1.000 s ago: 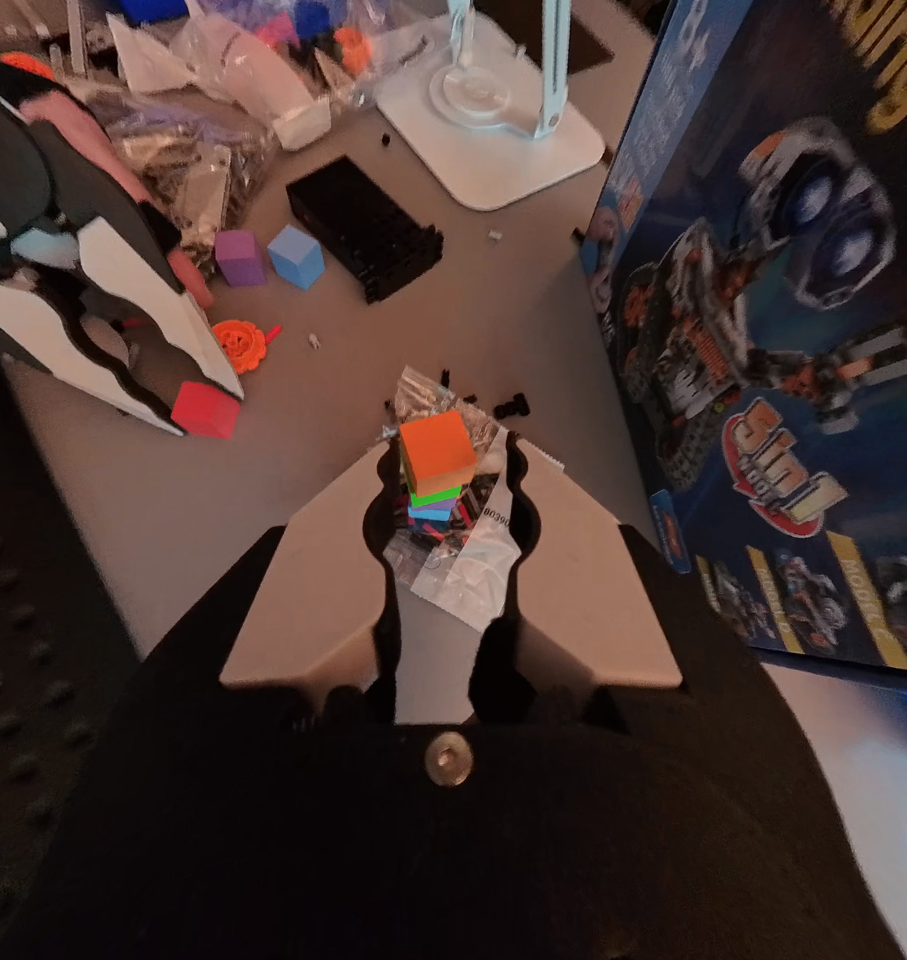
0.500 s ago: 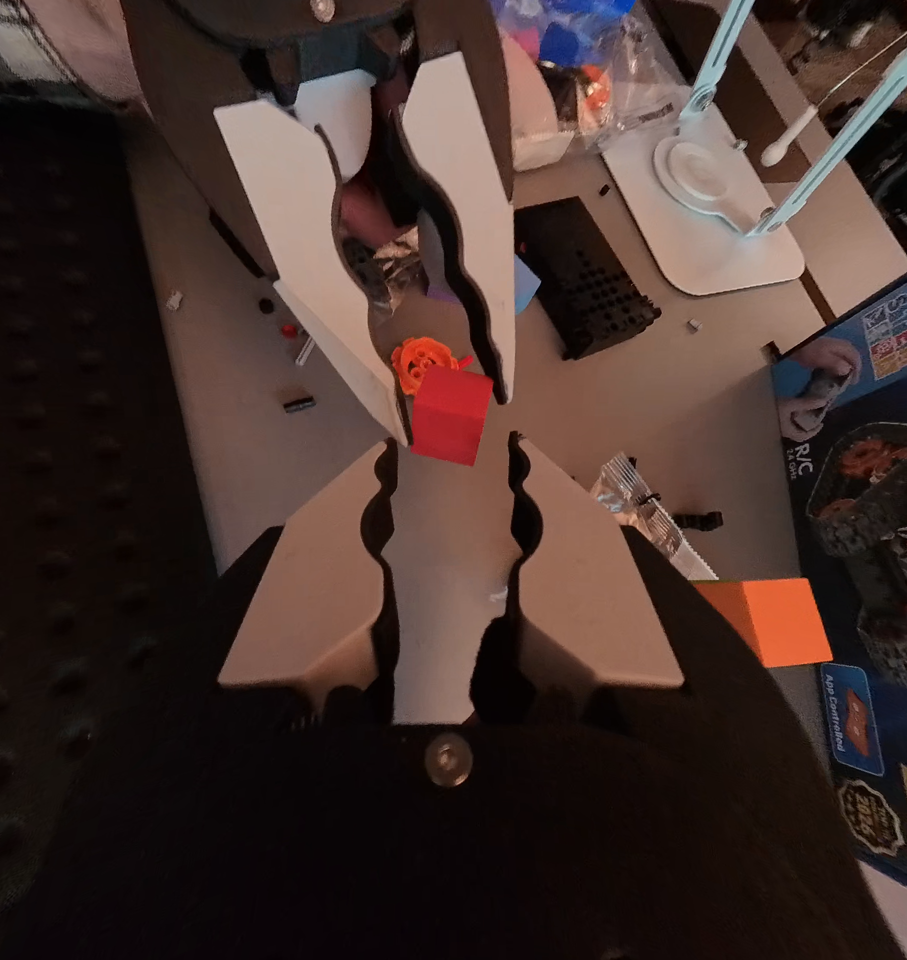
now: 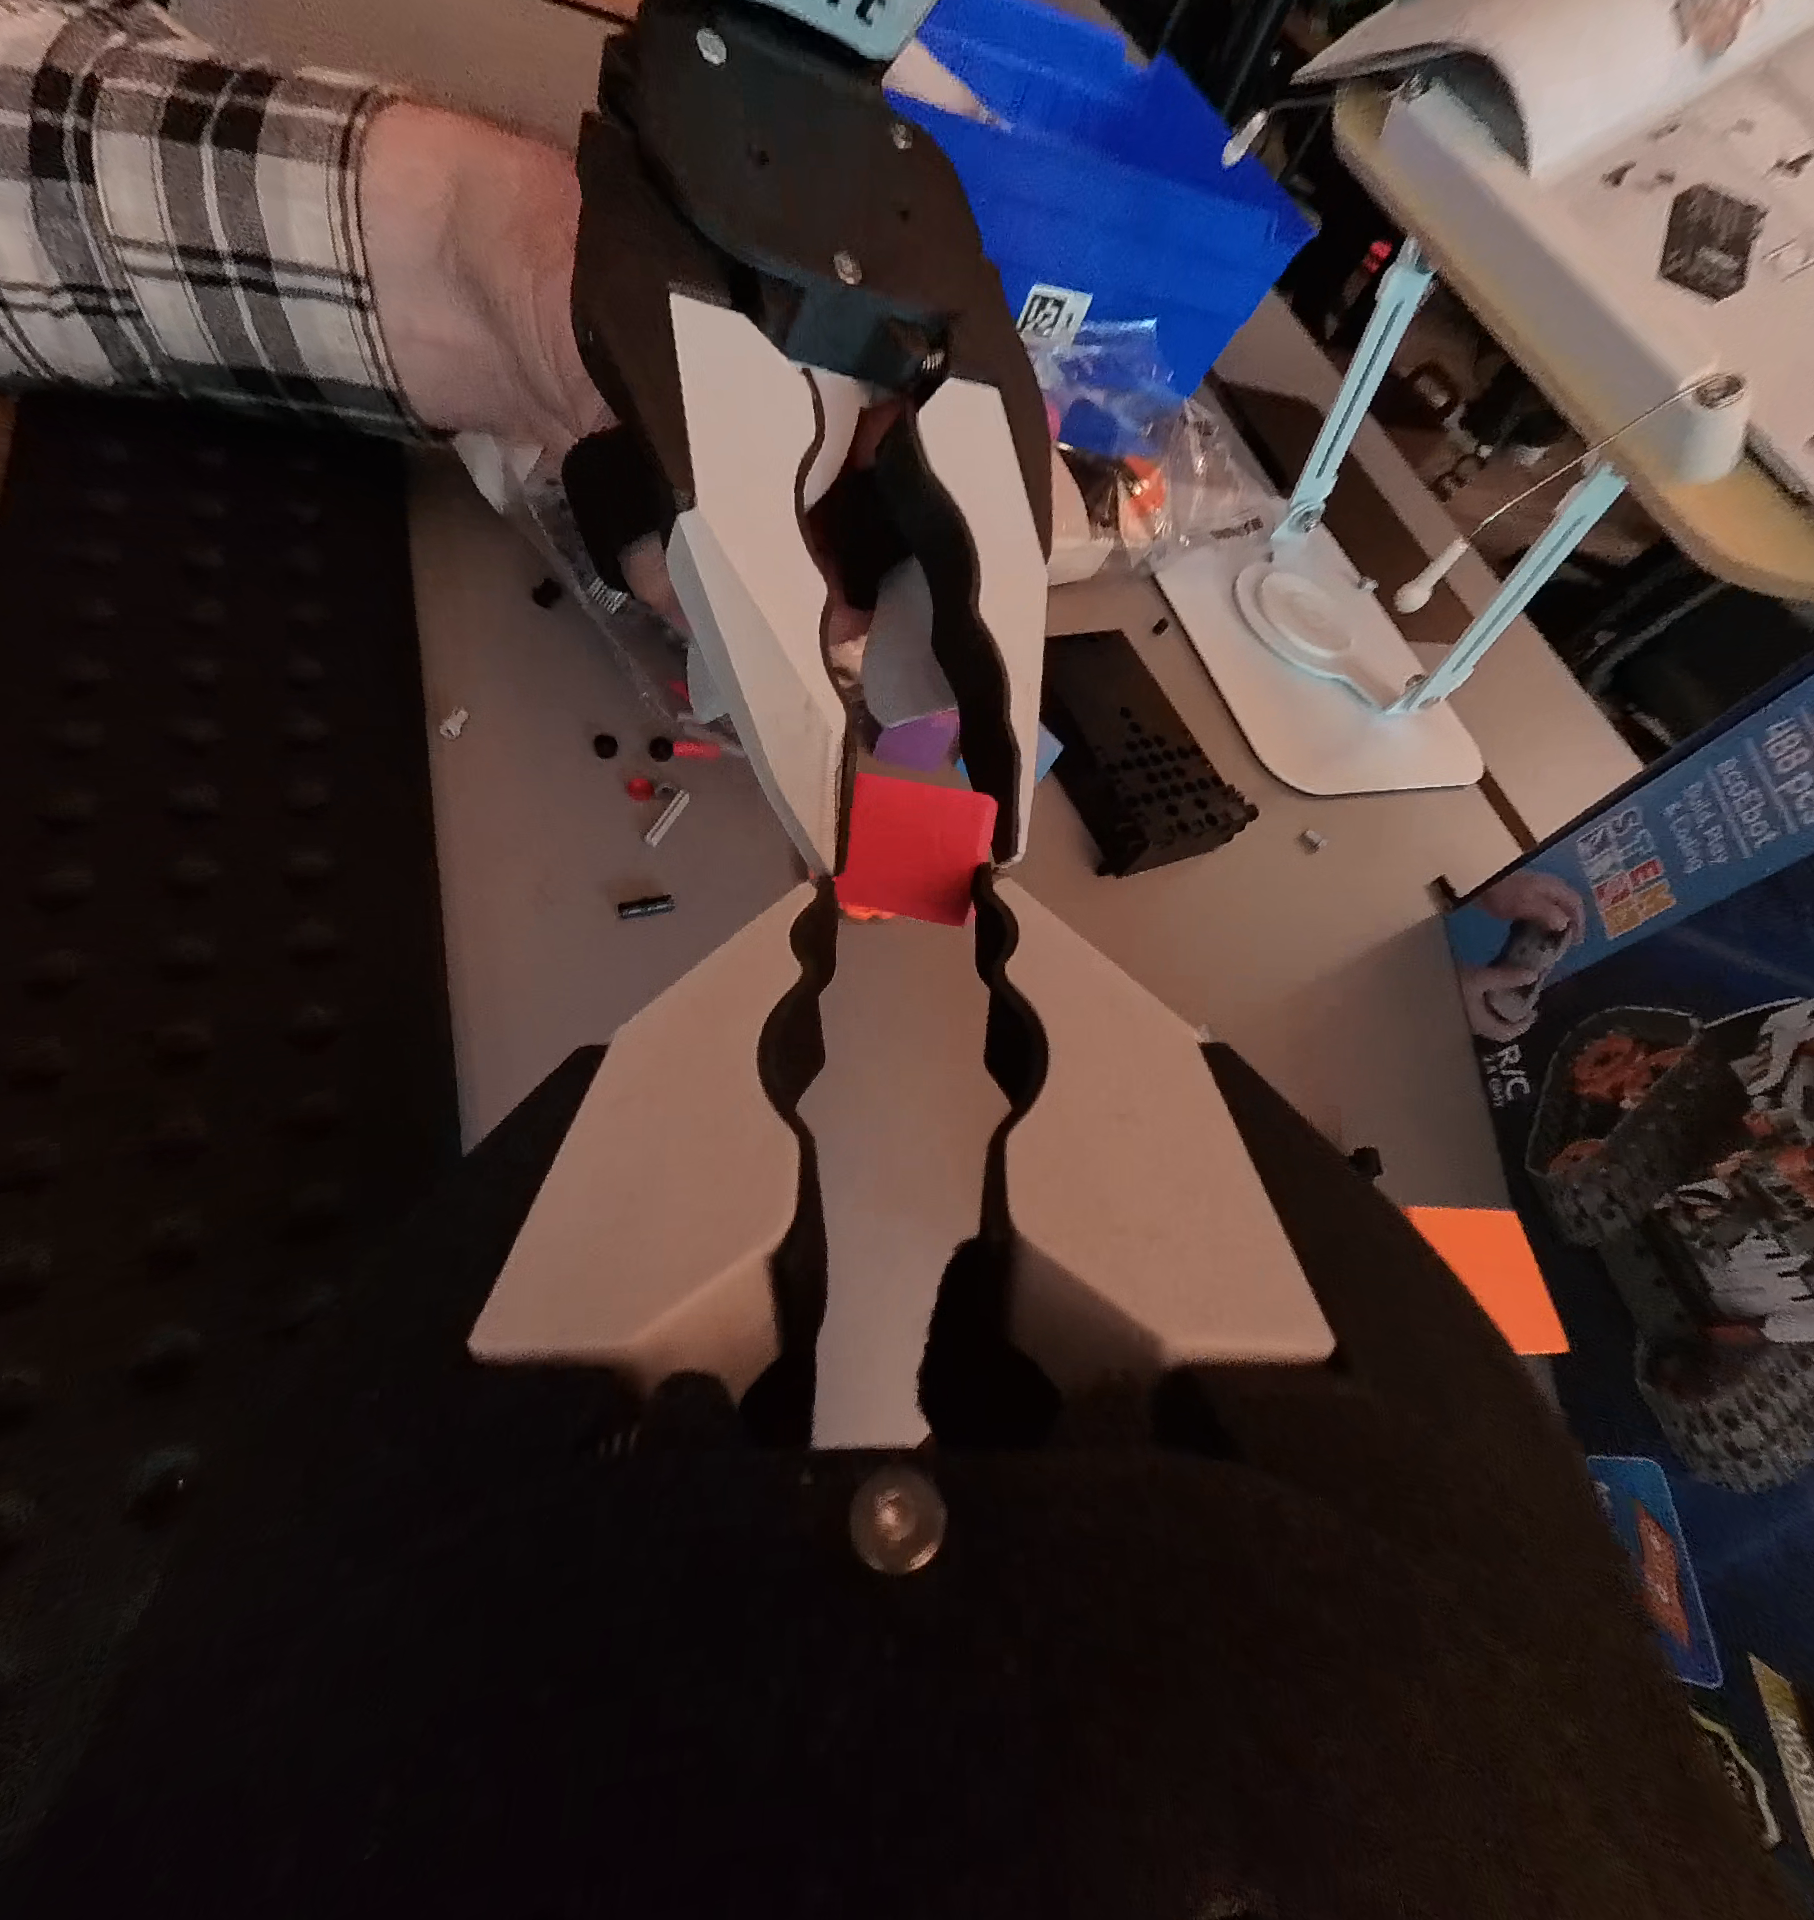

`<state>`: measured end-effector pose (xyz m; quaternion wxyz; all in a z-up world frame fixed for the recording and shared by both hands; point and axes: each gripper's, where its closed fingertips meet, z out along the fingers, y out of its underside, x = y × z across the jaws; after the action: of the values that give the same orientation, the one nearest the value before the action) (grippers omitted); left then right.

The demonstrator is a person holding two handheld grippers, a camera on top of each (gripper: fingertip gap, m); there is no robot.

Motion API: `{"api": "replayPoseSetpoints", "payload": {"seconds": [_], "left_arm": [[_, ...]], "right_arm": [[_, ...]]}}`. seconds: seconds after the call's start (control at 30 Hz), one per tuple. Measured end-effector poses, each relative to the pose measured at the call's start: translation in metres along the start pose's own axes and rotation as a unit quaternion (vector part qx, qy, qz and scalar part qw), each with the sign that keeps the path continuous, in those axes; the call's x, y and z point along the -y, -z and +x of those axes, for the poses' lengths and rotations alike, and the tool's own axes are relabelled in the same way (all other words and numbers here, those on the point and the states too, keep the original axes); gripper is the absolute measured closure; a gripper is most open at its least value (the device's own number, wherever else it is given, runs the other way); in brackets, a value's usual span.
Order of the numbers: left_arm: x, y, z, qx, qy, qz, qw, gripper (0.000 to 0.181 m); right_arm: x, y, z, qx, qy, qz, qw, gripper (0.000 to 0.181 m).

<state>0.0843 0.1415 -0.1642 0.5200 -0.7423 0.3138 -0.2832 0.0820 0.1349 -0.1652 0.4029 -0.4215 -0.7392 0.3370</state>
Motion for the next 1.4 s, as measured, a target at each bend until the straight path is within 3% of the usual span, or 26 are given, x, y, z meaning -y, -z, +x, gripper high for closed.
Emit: {"api": "replayPoseSetpoints", "payload": {"seconds": [0.43, 0.8, 1.13, 1.4], "left_arm": [[0.009, 0.007, -0.004, 0.009, 0.007, 0.023, 1.000, 0.149], [-0.008, 0.004, -0.018, 0.057, -0.023, -0.029, 0.998, 0.154], [-0.020, 0.008, -0.030, 0.091, -0.032, -0.069, 0.993, 0.152], [-0.023, 0.019, -0.040, 0.121, -0.037, -0.088, 0.988, 0.150]], "right_arm": [[0.007, 0.015, 0.015, -0.037, -0.037, 0.039, 0.998, 0.157], [-0.014, 0.078, 0.109, -0.121, -0.111, -0.022, 0.986, 0.157], [-0.038, 0.067, 0.112, -0.009, -0.118, -0.213, 0.970, 0.157], [-0.047, 0.054, 0.110, 0.016, -0.135, -0.244, 0.960, 0.157]]}}
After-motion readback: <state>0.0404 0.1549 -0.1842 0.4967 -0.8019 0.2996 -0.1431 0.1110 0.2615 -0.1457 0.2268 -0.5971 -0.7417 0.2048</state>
